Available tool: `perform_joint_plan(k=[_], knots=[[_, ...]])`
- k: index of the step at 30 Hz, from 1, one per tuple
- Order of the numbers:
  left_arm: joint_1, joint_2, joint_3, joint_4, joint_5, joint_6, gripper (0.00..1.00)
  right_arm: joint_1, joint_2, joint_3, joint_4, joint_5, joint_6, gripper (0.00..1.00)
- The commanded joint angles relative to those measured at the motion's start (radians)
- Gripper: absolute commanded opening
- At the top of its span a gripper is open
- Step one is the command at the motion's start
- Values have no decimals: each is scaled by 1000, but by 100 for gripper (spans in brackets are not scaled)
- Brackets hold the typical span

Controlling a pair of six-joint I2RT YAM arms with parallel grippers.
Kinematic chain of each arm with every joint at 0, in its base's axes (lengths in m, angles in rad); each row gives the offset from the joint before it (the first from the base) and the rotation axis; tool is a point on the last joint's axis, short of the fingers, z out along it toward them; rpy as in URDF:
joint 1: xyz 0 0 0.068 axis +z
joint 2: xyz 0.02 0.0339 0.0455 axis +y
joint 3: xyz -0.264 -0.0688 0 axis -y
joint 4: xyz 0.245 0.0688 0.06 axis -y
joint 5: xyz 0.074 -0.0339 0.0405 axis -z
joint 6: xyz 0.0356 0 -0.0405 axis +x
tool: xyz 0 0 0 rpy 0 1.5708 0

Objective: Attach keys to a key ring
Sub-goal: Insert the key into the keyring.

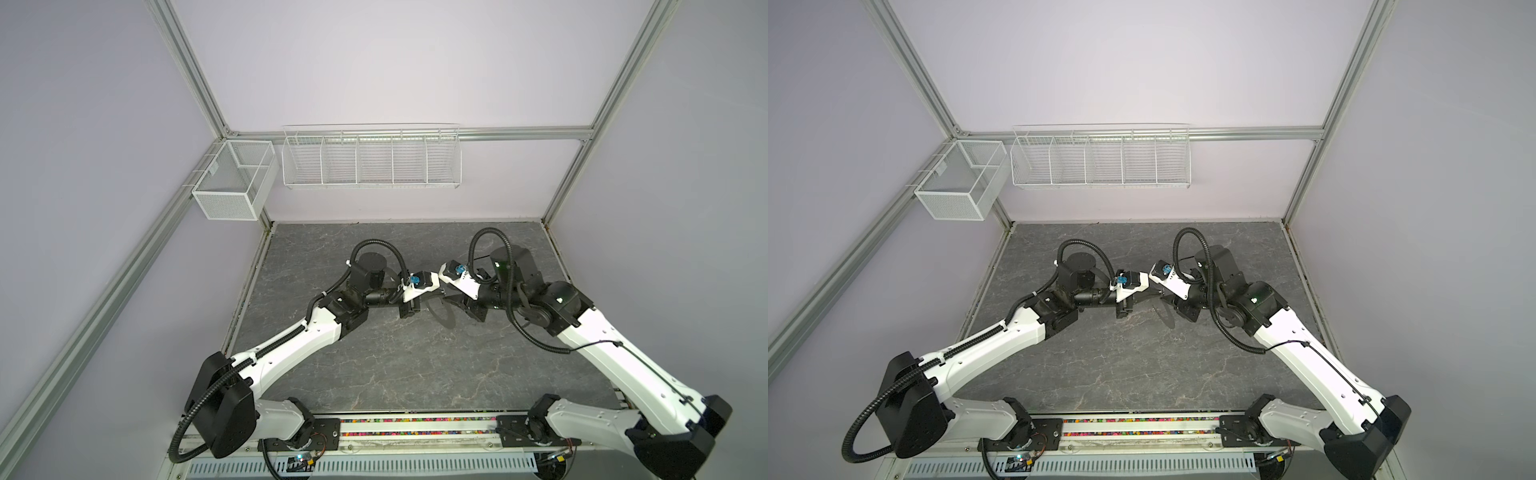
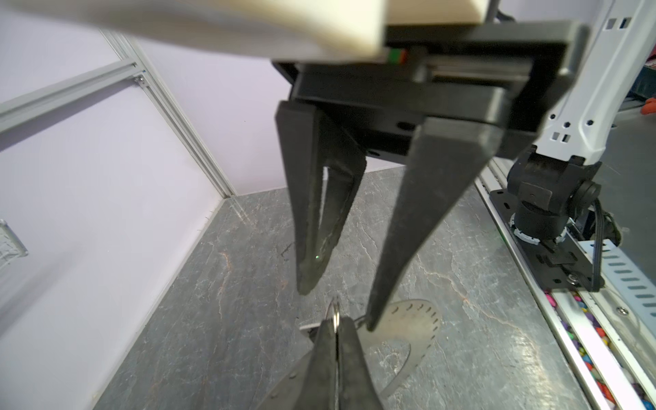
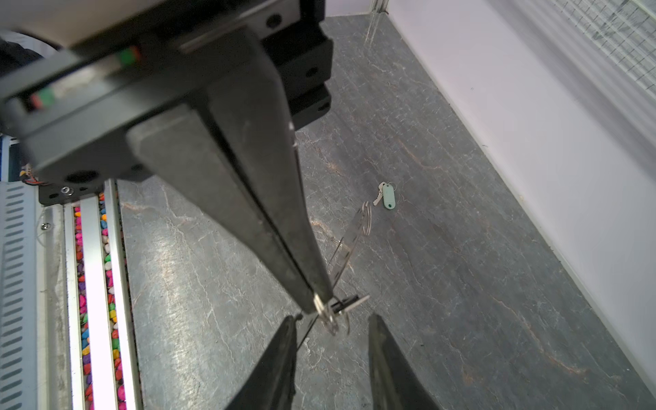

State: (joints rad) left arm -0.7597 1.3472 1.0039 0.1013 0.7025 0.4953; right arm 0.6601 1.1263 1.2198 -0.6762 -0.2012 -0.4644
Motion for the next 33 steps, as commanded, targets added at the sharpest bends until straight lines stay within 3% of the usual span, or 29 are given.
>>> perform_joint_plan(k=[1,9,14,23,33], knots=[[33,-15,-30,161,93,-118,0,-17,-76,-50,97,35,10,43],[75,-8,-71,412,200,-299,0,-37,-184,-148,229,97,68,45],[77,9,-69,512,227,-358,0,-36,-151,-147,269,45,95,45],[79,56,-63,695,169,-468,0,-37,-111,-149,365,-48,149,45],[79,100,-52,775,150,-521,0,-36,-124,-192,447,-77,166,42]])
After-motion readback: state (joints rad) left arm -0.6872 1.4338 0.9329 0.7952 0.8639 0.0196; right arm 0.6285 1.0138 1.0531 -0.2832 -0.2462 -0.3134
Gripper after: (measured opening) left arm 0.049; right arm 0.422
